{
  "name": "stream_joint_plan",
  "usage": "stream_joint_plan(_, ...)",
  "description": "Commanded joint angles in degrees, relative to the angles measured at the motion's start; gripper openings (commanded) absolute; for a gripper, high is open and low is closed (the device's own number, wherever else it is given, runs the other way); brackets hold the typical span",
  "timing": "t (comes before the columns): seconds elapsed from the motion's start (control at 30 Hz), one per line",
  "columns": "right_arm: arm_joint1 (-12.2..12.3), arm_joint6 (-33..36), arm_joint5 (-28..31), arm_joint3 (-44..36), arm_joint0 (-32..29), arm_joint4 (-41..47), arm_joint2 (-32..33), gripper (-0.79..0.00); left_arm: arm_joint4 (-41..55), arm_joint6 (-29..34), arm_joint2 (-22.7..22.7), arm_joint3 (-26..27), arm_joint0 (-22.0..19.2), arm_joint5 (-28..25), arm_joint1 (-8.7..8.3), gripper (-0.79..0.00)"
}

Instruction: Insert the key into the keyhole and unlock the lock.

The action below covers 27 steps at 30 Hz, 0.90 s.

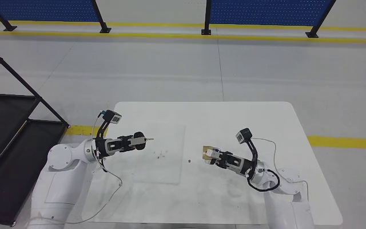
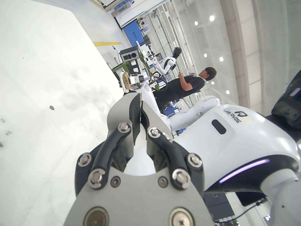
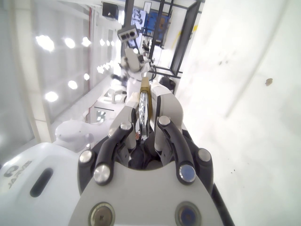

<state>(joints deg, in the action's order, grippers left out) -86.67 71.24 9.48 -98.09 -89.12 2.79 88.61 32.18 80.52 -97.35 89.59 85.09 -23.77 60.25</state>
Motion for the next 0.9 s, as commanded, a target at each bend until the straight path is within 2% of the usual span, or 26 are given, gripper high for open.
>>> stream_joint_plan(0.0,0.17,-1.65,0.6,-1.2,-0.94,-0.07,-0.54,-0.785,0.0,0.0,0.0,0.0,0.0,0.0,0.0,-0.785)
stream_joint_plan(0.37,0.39,-2.6,1.11,-2.21,-1.66,0.7,-1.2,-0.785,0.19,-0.8,0.37,0.32,0.18,0.5,0.06,-0.785)
stream_joint_plan(0.53,0.39,-2.6,1.11,-2.21,-1.66,0.7,-1.2,-0.785,-4.84,-5.45,5.11,5.16,1.82,4.78,0.29,-0.785)
stream_joint_plan(0.87,0.39,-2.6,1.11,-2.21,-1.66,0.7,-1.2,-0.785,-13.9,-13.82,13.37,11.4,1.34,10.98,0.67,-0.785)
